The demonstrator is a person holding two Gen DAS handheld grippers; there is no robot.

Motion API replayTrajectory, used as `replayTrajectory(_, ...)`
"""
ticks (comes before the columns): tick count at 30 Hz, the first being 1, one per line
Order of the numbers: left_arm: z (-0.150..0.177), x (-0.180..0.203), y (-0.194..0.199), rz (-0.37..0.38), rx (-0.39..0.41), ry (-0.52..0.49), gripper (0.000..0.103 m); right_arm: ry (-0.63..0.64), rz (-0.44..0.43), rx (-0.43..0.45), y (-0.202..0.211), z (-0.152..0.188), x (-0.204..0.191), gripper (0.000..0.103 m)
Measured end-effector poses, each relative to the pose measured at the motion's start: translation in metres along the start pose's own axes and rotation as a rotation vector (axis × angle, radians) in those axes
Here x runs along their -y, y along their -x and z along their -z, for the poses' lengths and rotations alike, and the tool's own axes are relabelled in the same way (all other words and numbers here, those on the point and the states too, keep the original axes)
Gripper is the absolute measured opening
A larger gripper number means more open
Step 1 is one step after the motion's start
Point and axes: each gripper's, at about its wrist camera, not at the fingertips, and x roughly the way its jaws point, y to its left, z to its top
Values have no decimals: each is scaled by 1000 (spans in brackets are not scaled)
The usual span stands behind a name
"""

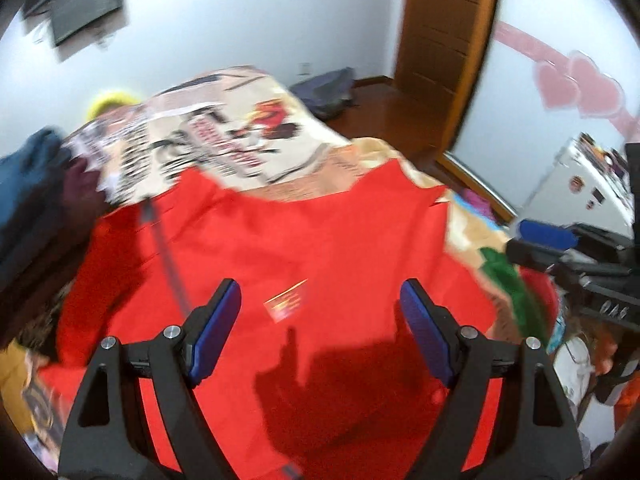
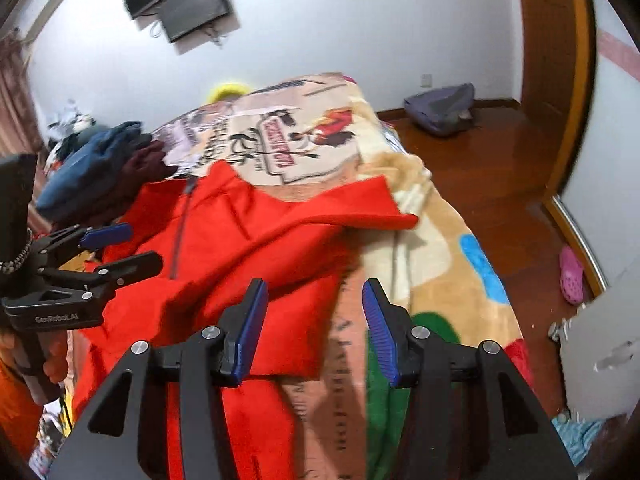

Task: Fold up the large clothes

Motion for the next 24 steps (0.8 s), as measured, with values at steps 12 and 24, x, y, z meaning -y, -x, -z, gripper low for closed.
replayTrajectory(12,-5,32,-69,-1,-108,-53,37,1,-22,-110,-44,27,9,46)
replayTrajectory(24,-7,-47,-2,-190,75,132,3,41,-11,-106,-45,34,9,45)
